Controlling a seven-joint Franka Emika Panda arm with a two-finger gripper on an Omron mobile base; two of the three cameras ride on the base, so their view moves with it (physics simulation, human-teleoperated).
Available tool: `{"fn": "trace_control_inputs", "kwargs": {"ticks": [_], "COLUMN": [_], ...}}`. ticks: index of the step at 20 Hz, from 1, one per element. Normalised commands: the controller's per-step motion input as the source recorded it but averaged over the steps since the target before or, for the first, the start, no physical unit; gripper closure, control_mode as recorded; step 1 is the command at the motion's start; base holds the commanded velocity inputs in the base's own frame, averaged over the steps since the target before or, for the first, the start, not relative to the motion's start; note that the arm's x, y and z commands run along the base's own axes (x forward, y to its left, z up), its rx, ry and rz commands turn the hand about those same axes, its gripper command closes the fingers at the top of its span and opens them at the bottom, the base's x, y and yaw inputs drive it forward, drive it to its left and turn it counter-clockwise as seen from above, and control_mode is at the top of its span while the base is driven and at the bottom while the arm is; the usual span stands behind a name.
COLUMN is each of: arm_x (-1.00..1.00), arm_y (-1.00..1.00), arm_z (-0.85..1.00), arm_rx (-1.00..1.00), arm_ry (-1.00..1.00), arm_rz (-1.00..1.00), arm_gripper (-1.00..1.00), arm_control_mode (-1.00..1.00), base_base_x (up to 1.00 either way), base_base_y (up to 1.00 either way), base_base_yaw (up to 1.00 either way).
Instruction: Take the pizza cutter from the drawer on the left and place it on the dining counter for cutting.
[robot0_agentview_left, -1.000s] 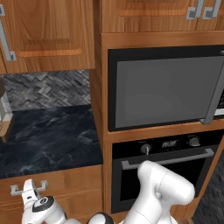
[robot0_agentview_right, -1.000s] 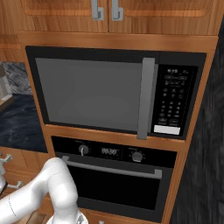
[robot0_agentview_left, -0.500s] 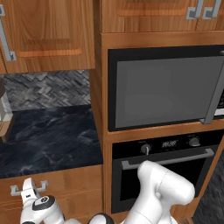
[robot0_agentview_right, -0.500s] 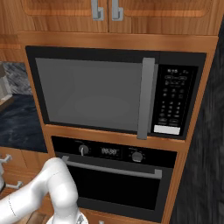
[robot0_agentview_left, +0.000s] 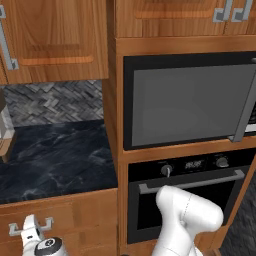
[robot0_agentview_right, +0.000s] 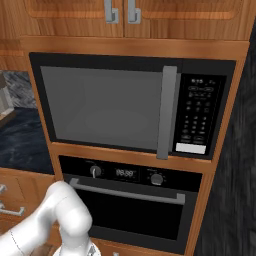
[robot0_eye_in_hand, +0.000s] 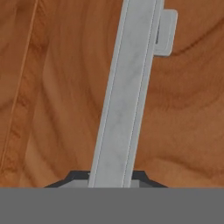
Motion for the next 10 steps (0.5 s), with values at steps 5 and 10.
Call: {"fn": "trace_control_inputs", "kwargs": {"ticks": [5, 10], "arm_x": [-0.79, -0.75], "arm_y": [0.00, 0.00], "arm_z": [0.00, 0.00], "arm_rx": [0.00, 0.00], "arm_ry": [0.00, 0.00], "arm_rz": [-0.05, -0.03], "arm_gripper": [1.00, 1.00], "arm_control_mode": [-1.00, -1.00], "base_base_x": [0.00, 0.00], "base_base_y": [0.00, 0.00], "base_base_yaw": [0.00, 0.00]}}
